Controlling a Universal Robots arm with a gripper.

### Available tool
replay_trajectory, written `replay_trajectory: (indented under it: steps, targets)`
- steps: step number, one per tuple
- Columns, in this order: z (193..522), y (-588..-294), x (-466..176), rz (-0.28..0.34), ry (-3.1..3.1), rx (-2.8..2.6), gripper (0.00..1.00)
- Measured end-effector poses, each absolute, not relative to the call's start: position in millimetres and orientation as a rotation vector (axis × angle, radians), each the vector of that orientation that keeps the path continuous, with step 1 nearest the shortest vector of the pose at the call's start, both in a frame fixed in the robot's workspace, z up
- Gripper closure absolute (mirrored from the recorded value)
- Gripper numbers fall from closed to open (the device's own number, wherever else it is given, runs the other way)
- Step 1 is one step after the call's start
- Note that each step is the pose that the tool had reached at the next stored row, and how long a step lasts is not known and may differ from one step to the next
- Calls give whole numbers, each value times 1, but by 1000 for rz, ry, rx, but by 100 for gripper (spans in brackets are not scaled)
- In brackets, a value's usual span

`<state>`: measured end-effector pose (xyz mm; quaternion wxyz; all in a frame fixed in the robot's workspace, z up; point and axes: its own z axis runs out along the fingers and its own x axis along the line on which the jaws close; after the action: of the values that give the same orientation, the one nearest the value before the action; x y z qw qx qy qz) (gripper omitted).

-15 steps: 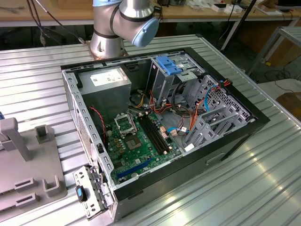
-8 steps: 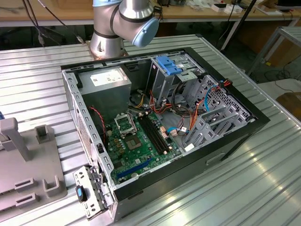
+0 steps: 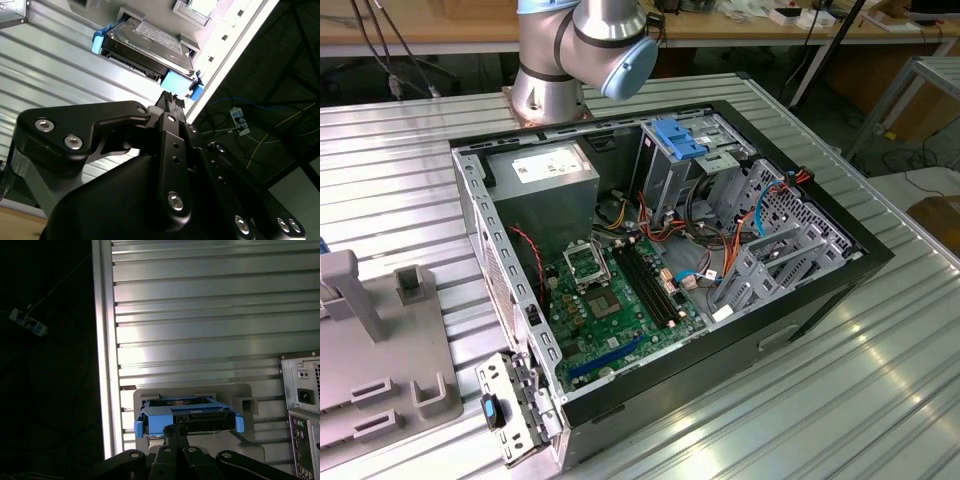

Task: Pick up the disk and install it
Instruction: 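Pick up the disk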

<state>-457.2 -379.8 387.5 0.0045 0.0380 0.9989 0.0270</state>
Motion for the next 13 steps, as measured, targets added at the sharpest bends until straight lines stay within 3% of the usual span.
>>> replay_trajectory:
  steps: [13]
  targets:
    - [387, -380, -457, 86, 3125, -286, 89]
